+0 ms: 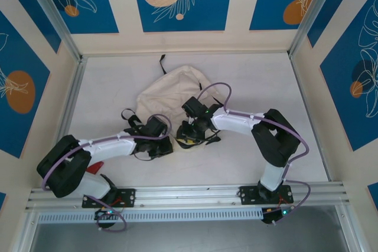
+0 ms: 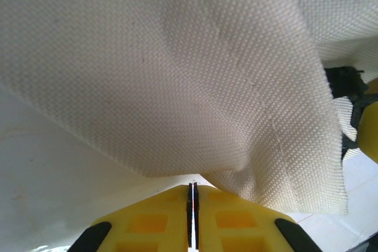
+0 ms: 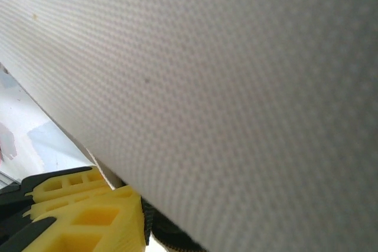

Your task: Pack the student bag

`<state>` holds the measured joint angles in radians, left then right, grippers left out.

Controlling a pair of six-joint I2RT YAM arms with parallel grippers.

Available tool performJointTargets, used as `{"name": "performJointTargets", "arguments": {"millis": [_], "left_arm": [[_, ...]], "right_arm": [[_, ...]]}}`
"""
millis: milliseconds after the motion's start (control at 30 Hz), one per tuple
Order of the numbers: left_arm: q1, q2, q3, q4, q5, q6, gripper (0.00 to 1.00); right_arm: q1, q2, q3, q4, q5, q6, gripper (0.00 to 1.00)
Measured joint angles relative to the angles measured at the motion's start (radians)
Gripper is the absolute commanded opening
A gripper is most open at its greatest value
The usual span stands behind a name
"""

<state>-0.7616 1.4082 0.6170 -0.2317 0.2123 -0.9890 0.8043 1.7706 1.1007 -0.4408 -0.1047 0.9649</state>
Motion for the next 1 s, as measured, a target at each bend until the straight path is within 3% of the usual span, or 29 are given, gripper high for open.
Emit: {"name": "performJointTargets", "arguments": {"millis": [133,300,600,800,1000], "left_arm": [[0.0,0.0,0.006,-0.01,-0.01,0.0,0.12],[-0.001,-0.035,0.017,-0.051,-0.039,0.001,0.14],[-0.001,-0.14,0.046,-0.109,-0.094,0.01,0.23],[0.0,-0.119,0.058,-0.101,-0.094,0.022,0.31],[0.0,-0.049,0.072,-0.075,-0.094,0.024,0.25]], "right_arm": [[0.0,0.009,0.008,-0.001,0.019,-0.016,0.33],[0.002,0.014,0.01,0.002,0.036,-0.034,0.19],[0.002,0.005,0.01,0.013,0.045,-0.056,0.02],[0.007,-0.056,0.005,0.015,0.052,-0.064,0.0],[0.012,-0.106,0.002,0.0,0.057,-0.064,0.0]]}}
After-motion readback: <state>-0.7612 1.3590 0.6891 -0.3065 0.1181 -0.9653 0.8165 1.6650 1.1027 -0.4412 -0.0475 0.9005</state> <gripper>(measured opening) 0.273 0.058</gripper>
